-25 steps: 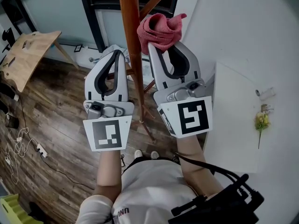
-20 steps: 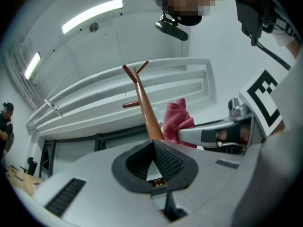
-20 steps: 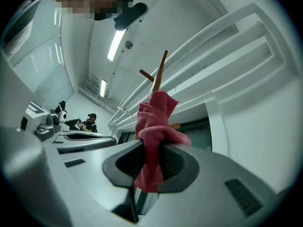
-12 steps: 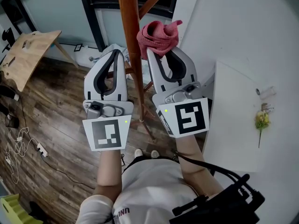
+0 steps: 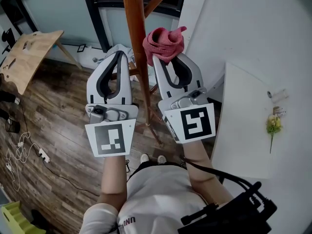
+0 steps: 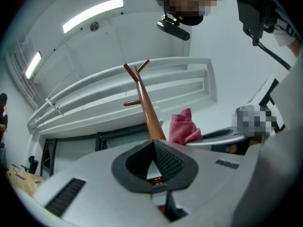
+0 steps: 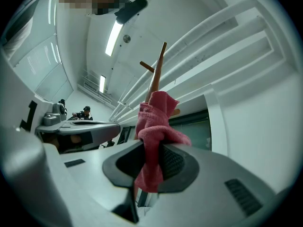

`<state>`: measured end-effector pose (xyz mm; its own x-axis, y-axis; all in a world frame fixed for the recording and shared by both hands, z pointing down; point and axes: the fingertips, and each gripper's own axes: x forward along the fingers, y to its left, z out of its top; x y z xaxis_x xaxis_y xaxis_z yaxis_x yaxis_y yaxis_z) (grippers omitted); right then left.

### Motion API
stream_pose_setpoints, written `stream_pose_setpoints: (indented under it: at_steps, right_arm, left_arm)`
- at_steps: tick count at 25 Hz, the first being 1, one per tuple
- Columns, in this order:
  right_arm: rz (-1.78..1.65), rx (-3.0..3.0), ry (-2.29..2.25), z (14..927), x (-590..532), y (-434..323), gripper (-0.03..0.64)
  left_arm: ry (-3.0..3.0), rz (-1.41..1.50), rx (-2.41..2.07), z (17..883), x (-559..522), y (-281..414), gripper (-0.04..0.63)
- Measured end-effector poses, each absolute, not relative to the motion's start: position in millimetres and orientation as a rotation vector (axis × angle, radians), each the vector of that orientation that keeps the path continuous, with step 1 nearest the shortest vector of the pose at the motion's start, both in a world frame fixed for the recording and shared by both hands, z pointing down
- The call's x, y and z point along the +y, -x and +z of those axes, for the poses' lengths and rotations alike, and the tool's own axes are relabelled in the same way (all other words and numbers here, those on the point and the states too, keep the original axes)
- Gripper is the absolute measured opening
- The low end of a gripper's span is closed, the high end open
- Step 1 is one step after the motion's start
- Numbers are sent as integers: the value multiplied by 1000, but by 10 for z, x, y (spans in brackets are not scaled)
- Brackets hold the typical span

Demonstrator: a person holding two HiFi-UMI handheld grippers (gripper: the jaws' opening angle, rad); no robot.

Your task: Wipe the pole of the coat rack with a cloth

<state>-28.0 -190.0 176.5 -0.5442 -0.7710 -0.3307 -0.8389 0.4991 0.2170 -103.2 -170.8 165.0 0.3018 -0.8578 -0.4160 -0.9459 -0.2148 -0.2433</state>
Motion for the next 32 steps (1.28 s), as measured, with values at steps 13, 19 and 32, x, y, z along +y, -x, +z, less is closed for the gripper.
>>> stream_pose_setpoints:
  at_steps: [13, 19, 32]
  right_arm:
    - [476, 2591, 1409, 1989, -1938, 281, 80]
    - [462, 2609, 1418, 2079, -1963, 281, 80]
    - [401, 2662, 1449, 2360, -2001, 273, 80]
  left_arm:
    - [2137, 246, 1617, 1710, -1715, 1044, 12]
    - [2137, 246, 1625, 1722, -1728, 1057, 12]
    - [2138, 229, 1635, 1755, -1722, 1078, 12]
